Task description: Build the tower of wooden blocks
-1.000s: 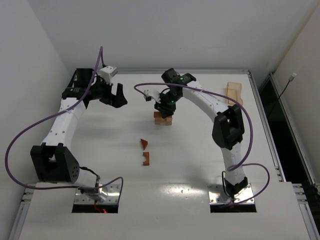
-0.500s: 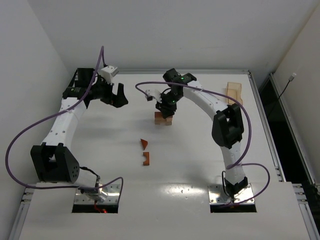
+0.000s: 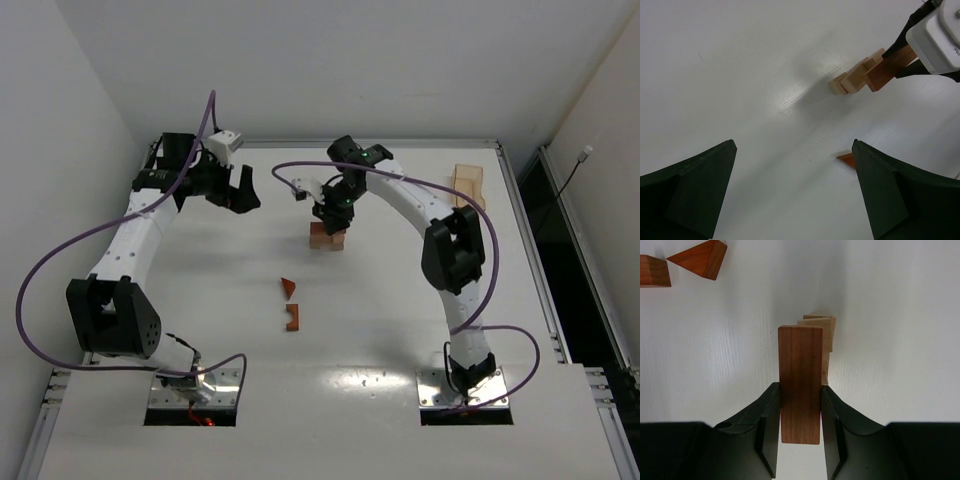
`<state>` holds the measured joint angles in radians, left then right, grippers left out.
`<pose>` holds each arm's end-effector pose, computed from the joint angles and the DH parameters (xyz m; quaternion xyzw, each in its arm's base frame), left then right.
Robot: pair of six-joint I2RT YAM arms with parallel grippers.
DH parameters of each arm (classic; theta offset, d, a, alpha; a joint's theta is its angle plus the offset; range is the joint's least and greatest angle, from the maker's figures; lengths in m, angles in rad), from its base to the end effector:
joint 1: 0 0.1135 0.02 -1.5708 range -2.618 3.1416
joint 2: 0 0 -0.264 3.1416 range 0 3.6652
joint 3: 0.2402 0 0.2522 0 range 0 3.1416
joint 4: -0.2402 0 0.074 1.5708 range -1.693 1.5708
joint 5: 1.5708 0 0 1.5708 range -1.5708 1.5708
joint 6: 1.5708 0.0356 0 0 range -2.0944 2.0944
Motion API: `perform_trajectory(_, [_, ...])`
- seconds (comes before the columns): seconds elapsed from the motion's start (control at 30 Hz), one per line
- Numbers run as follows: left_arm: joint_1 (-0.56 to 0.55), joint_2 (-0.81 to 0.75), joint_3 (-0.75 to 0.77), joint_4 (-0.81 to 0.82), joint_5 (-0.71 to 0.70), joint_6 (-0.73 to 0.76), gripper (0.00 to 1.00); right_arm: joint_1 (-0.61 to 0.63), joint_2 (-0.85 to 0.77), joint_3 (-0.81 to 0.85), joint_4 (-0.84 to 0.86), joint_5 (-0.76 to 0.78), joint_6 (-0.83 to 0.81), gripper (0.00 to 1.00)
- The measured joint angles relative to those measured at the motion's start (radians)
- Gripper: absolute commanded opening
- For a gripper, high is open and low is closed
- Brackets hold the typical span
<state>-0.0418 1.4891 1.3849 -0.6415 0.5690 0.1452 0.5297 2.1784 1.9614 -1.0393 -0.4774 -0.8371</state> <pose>0.3236 -0.0327 0.3403 0.1941 0.8649 -0.2369 0.3976 0.3848 0.2443 0.2357 -0.6347 0.7208 0.2075 0.1861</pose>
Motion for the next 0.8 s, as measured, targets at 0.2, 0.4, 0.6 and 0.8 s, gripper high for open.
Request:
perform_trajectory(0.2, [0.0, 0.004, 0.009, -0.003, -0.011, 0.002, 1.0, -0.011, 0.014, 0.004, -0.002, -0.003, -0.002, 0.0])
perform_trajectory(0.4, [0.0, 0.012, 0.034, -0.003, -0.017, 0.003, 1.0, -0.013, 0.032, 0.013, -0.002, -0.01, -0.002, 0.0])
perform_trajectory(0.6, [0.0, 0.016, 0.034, -0.007, -0.019, 0.003, 1.0, -0.013, 0.048, 0.018, -0.003, -0.024, -0.002, 0.0])
perform_trajectory(0.8, [0.0, 0.019, 0.034, -0.008, -0.02, 0.003, 1.0, -0.013, 0.057, 0.026, -0.006, -0.025, -0.002, 0.02])
